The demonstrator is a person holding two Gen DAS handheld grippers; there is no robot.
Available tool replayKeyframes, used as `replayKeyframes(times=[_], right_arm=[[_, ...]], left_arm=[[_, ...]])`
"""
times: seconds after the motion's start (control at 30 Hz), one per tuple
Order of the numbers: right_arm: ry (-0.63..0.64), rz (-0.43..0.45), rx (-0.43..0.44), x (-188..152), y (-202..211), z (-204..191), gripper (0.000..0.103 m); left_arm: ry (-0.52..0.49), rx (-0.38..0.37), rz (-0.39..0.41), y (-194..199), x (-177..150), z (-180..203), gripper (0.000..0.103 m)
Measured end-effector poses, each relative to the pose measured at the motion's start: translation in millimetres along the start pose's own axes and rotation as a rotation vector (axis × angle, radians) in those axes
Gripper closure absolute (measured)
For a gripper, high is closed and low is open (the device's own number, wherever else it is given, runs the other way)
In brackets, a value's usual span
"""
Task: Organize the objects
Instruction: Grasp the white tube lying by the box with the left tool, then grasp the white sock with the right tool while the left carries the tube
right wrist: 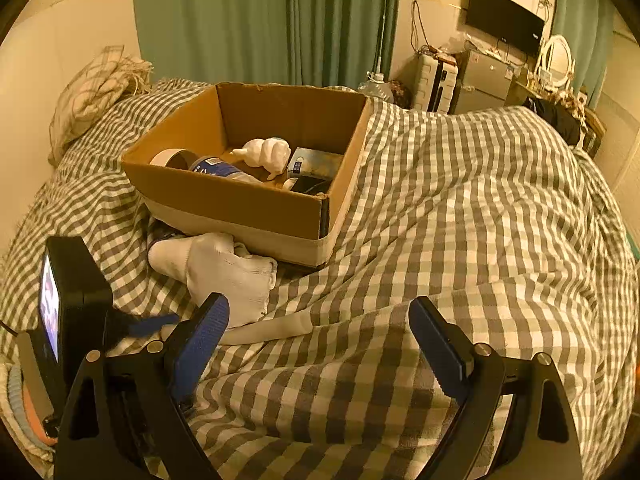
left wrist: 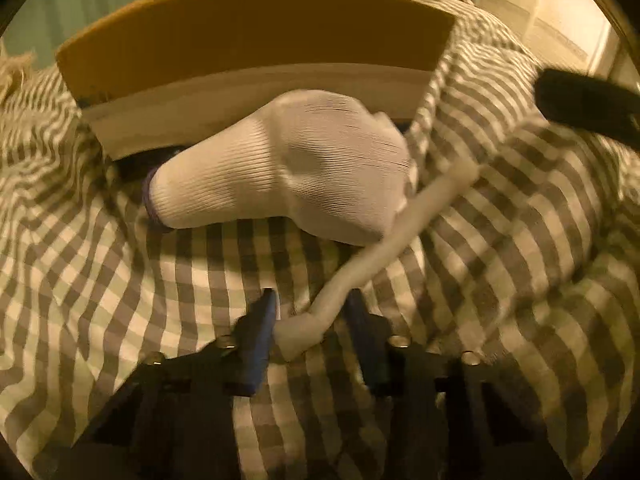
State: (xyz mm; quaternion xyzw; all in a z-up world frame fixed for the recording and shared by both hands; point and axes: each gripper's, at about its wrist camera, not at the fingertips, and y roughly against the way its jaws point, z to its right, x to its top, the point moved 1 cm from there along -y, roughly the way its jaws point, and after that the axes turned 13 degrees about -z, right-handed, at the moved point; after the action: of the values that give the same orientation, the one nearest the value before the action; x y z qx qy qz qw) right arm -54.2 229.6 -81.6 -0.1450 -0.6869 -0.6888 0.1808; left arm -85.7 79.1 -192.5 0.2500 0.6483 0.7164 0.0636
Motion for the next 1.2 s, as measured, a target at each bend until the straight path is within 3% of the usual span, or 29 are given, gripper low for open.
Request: replayKeyframes(times=[0.2, 0.3, 0.43, 0.53, 0.67, 0.77, 0.8, 0.83, 0.9, 1.0, 1.1, 1.17, 1.2], right_arm=[[-0.022, 0.007, 0.016, -1, 3, 4, 0.011], [-0.018, 0.014, 0.011, -2, 4, 3, 0.011], [-0.025, 0.017, 0.005, -2, 5, 4, 0.011], [-0.021, 0.014, -0.007, -2, 5, 2, 0.011], [-0.017, 0.017, -0.016, -2, 5, 0, 0.011], [-0.021, 0.012, -0.007, -1, 4, 1, 0.011], [-0.022, 0.009, -0.003, -1, 3, 2, 0.011], [-0.022, 0.006, 0.000, -1, 2, 2, 0.011], [-0.019, 0.004, 0.007, -1, 1, 2, 0.011], [-0.019, 0.001, 0.023, -1, -1, 3, 0.011], [-0.024, -0.005, 0.034, 0, -3, 4, 0.011], [-0.027, -0.008, 0.041, 0, -3, 4, 0.011], [-0.028, -0.008, 0.043, 0, -3, 4, 0.011]], left_arm=[[0.005, 0.072, 0.089, 38, -18, 7, 0.088], [0.063, 0.059, 0.175, 71, -28, -4, 0.103], [0.126, 0.046, 0.241, 104, -36, -23, 0.103], [0.132, 0.020, 0.230, 108, -31, -40, 0.103], [0.119, 0.034, 0.174, 84, -27, -34, 0.100], [0.094, 0.008, 0.090, 61, -21, -25, 0.089], [0.092, 0.003, 0.056, 52, -18, -24, 0.076], [0.094, 0.004, 0.032, 45, -17, -24, 0.055], [0.094, -0.004, -0.005, 31, -12, -23, 0.038], [0.070, -0.035, -0.019, 21, -9, -16, 0.038], [0.022, -0.042, -0.060, 6, -6, -6, 0.060], [-0.005, -0.022, -0.040, 9, -9, 0, 0.073], [-0.014, -0.035, -0.012, 16, -11, 1, 0.089]])
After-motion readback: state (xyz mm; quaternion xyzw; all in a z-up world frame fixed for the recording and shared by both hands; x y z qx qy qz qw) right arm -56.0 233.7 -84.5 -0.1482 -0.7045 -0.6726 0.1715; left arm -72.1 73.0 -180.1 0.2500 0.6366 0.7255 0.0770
